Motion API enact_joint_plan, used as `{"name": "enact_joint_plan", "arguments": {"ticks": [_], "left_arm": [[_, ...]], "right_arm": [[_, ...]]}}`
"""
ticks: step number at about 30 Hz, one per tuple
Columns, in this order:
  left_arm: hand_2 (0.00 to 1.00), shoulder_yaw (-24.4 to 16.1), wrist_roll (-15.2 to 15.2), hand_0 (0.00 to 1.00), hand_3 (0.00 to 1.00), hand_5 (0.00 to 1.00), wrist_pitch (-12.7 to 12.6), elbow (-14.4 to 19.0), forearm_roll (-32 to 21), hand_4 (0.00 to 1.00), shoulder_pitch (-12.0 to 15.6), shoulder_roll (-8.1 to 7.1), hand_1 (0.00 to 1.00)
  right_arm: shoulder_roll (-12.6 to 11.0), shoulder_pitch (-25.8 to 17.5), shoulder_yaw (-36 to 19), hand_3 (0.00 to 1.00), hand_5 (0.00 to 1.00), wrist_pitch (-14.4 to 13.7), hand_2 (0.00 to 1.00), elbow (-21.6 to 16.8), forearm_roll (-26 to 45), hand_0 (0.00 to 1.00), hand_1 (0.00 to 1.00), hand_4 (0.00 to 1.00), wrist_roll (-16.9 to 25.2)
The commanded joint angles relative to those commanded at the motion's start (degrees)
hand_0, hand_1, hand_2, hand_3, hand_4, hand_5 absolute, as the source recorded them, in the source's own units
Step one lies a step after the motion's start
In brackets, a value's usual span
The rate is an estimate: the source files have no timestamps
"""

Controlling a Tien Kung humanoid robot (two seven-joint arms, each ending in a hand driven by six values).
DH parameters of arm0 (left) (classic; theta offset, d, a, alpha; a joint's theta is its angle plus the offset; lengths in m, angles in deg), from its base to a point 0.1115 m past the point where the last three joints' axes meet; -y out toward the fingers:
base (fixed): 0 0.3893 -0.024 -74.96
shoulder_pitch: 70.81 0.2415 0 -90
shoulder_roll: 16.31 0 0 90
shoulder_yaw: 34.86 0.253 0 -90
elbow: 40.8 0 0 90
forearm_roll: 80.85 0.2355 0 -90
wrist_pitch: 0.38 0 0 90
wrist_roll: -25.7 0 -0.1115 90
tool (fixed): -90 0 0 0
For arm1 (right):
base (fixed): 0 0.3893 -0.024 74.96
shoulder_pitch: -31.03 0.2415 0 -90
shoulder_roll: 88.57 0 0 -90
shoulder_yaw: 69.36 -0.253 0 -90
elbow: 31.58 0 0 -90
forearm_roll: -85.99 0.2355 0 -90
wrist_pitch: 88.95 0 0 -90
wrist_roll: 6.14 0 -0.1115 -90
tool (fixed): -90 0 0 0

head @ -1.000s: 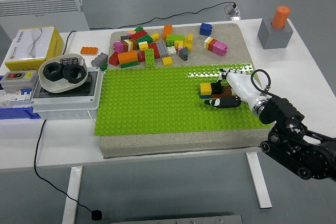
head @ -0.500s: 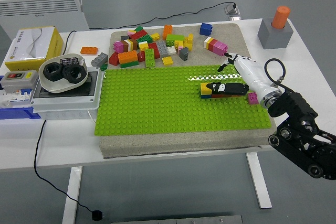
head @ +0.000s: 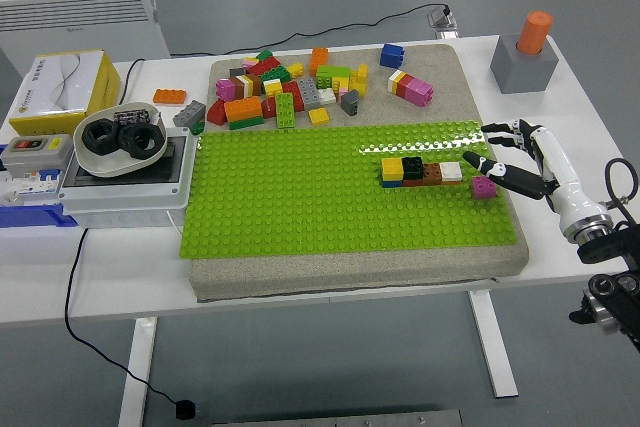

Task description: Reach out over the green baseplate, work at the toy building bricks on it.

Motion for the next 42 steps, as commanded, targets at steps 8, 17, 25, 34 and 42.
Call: {"name": "enact_joint_plan", "arguments": {"ticks": [8, 17, 25, 34, 42], "left_arm": [[0.721, 0.0, 0.3, 0.768, 0.82, 0.998, -0.1, 0.0, 0.0, 0.99, -0.1, 0.13, 0.715], [0.722, -0.2, 0.3, 0.768, 0.822, 0.998, -0.1, 0.0, 0.3, 0.989, -0.1, 0.24, 0.715], [0.722, -0.1, 0.4, 0.768, 0.822, 0.998, -0.1, 0.0, 0.4, 0.989, -0.2, 0.22, 0.715], [0.723, -0.1, 0.4, 0.768, 0.822, 0.998, -0.1, 0.0, 0.4, 0.989, -0.1, 0.28, 0.715], [0.722, -0.3, 0.4, 0.767, 0.822, 0.998, -0.2, 0.0, 0.5, 0.989, -0.3, 0.35, 0.715]], "right_arm": [[1.4, -0.8, 2.4, 0.608, 0.312, 6.2, 0.368, -1.7, 16.6, 0.688, 0.376, 0.947, 8.6], [2.0, -0.5, 5.2, 0.616, 0.316, 9.9, 0.356, -3.1, 35.5, 0.676, 0.365, 0.951, 10.2], [1.8, -0.6, 5.2, 0.611, 0.364, 9.1, 0.585, -3.0, 51.6, 0.676, 0.523, 0.951, 9.3], [1.5, -0.5, 5.5, 0.603, 0.359, 7.9, 0.596, -3.3, 61.1, 0.679, 0.532, 0.947, 8.1], [0.4, -0.3, 6.3, 0.613, 0.387, 5.8, 0.581, -3.0, 61.2, 0.648, 0.494, 0.943, 6.6]]}}
